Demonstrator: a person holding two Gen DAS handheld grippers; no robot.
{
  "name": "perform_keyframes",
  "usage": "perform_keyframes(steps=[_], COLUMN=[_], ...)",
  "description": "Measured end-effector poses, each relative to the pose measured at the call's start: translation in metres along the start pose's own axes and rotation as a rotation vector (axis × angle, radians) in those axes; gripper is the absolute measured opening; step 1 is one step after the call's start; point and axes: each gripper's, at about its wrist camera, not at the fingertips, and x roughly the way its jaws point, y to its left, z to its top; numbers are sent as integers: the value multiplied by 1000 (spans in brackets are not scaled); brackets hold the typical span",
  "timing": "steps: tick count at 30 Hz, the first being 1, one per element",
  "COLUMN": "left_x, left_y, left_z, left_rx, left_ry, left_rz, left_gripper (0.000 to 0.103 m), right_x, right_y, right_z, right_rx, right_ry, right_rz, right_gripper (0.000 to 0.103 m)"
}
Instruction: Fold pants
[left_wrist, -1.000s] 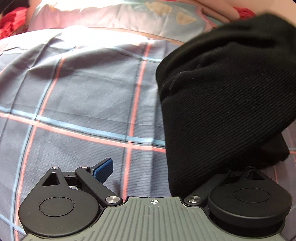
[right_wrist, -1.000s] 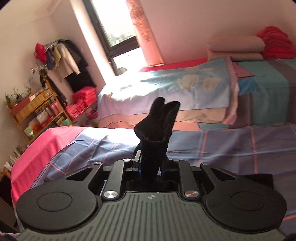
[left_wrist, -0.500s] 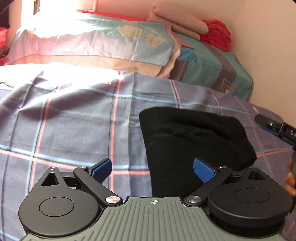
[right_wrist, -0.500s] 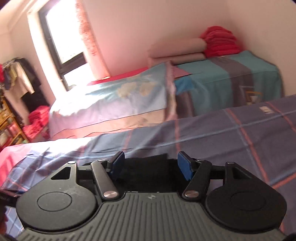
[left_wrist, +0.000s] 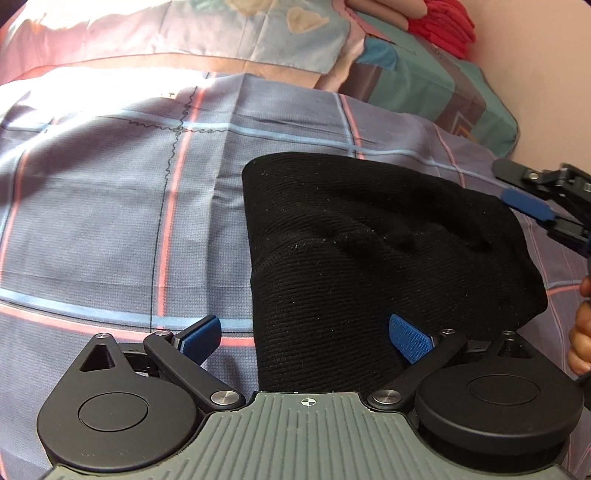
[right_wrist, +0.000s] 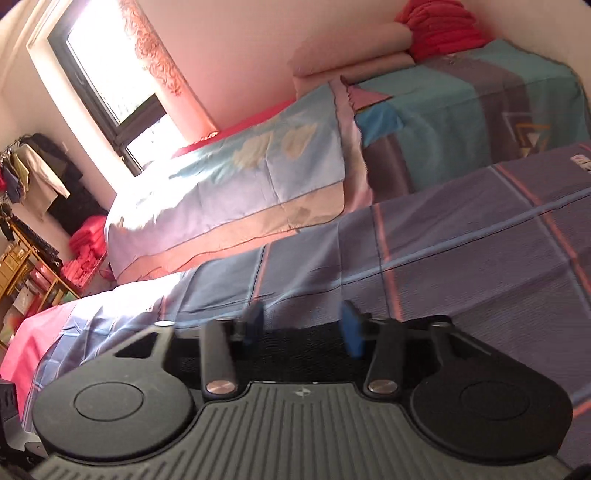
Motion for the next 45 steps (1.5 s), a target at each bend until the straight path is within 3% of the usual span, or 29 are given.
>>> perform_keyframes(steps=[2,4,6,9,10,15,17,18,19,20,21,24,28,33,36,38,40,41,43,45], left_x=[-1,3,9,13,15,31,31,30,27,23,16,-7,-46,-100,-111,-102,-77,-61,-43,-50], left_y=[-2,-6,-6,0,1,7,2,-1,-3,-7,-11,-30,-52,-77,-84,-87,-92,-94,-99,-98], left_z=[3,8,12,17,18,23,24,23,22,21,20,18,6,-35,-73,-99,-123,-133,-147,-150], left_rx=[12,25,18,10,9,-51,-52,-50,-50,-46,-36,9,49,137,140,142,180,198,237,207], left_ry=[-9,-7,4,19,26,78,70,67,61,48,32,-11,-41,-88,-68,-13,65,115,161,137], left_rz=[-13,-23,-36,-68,-84,-184,-181,-179,-179,-179,-174,-157,-188,-253,-300,-318,-264,-191,-69,-76], left_gripper=[103,103,103,103,103,103,103,103,103,103,103,103,103,103,103,103,103,103,103,103], right_x=[-5,-2,-10,-39,-40,-26,-25,-26,-28,-32,-38,-58,-107,-187,-222,-229,-223,-223,-239,-249], right_y=[11,17,-2,-30,-38,-76,-79,-74,-69,-68,-68,-70,-56,-52,-66,-77,-88,-89,-74,-50], right_z=[-19,-42,-46,-37,-35,-45,-54,-55,-55,-54,-50,-40,-36,-59,-95,-126,-154,-163,-166,-160], right_rx=[-100,-274,-234,-71,-42,139,172,138,106,106,133,197,192,236,323,320,300,287,258,157], right_ry=[51,79,50,6,49,228,225,220,218,207,196,176,139,103,126,169,250,258,162,59], right_rz=[-13,-170,-259,-225,-185,-8,13,2,-9,21,49,115,156,165,142,67,-120,-165,-166,-221], right_gripper=[75,73,69,80,97,100,94,86,72,52,47,42,41,41,42,47,53,63,65,67])
